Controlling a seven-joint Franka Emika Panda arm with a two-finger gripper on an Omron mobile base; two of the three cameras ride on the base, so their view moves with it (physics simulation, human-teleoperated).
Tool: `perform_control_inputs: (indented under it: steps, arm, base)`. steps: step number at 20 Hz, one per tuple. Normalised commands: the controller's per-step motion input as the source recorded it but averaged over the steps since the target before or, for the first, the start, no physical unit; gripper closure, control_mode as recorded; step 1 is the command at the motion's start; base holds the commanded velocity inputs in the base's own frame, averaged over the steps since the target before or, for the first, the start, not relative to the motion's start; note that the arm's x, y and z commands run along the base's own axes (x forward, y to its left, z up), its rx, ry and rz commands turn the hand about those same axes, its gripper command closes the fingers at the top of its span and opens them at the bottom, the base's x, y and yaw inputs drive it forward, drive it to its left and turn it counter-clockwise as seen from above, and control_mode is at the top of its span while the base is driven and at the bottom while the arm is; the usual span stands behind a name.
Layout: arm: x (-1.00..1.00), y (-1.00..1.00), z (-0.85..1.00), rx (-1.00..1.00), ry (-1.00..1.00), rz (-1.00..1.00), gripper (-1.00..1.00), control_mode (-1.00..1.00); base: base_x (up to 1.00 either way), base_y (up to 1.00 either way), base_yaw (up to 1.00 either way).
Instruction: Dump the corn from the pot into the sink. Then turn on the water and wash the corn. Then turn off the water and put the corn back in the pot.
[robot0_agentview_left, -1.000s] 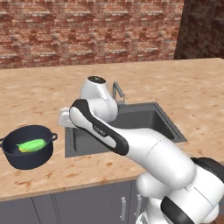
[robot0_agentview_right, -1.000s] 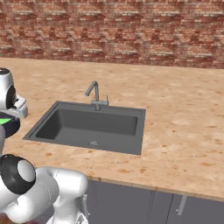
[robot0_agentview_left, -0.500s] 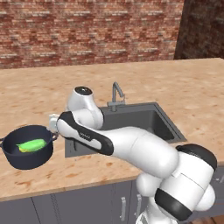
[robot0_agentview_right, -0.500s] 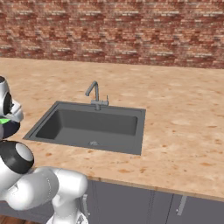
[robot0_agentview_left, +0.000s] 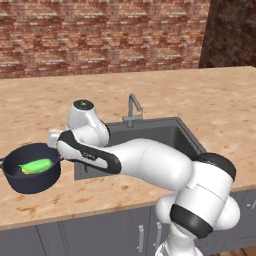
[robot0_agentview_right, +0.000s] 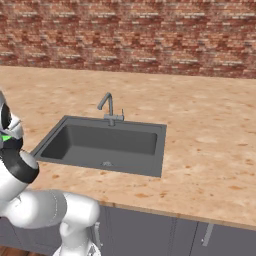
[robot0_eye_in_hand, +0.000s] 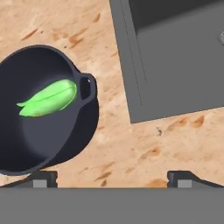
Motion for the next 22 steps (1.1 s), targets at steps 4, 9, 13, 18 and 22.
perform_control_inputs:
  steps: [4,9,13,18,22]
  arm:
    - [0.29,0.04,-0.29,-0.10,0.00,-0.15,-1.00,-1.00]
    - [0.37,0.09,-0.22,-0.04,0.00,-0.09,-1.00,-1.00]
    - [0.37,0.16,-0.10,0.00,0.00,-0.01,-1.00,-1.00]
    - [0.32,0.17,-0.17,0.00,0.01,0.00,-1.00,-1.00]
    - [0.18,0.20,-0.21,0.00,0.02,0.00,-1.00,-1.00]
  base:
    - [0.00,0.00,0.00]
    - [0.00,0.00,0.00]
    - [0.00,0.00,0.00]
    - [0.00,0.00,0.00]
    - [0.00,0.00,0.00]
